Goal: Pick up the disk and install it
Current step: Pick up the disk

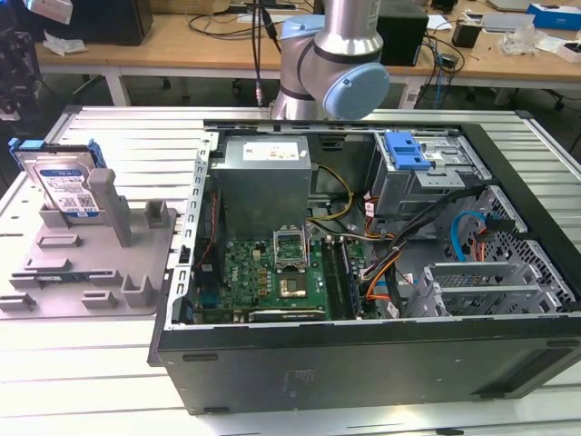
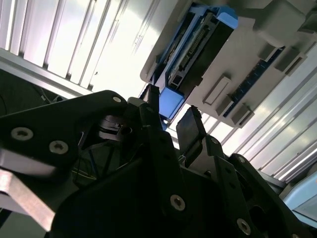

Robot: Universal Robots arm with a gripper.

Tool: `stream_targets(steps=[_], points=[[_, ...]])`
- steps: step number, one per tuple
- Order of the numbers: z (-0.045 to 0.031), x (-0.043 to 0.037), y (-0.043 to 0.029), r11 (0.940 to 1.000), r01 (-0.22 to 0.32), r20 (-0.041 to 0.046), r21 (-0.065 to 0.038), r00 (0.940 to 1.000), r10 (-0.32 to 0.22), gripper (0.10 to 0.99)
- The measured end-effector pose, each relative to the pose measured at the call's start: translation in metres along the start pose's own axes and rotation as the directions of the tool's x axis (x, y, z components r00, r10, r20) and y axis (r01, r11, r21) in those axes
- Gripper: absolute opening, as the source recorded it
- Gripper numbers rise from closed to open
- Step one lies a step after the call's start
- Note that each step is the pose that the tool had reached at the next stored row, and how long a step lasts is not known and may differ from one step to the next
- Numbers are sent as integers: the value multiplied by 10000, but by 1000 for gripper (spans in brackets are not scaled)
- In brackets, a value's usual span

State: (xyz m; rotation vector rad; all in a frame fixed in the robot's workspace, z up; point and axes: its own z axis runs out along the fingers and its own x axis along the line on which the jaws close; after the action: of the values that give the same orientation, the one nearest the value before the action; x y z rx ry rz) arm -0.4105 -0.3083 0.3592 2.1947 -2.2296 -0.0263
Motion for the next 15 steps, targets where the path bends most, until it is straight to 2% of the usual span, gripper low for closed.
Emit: stream_targets(steps=[15], points=[[78,37,22,10000,0,0,-1,10000,0,420]])
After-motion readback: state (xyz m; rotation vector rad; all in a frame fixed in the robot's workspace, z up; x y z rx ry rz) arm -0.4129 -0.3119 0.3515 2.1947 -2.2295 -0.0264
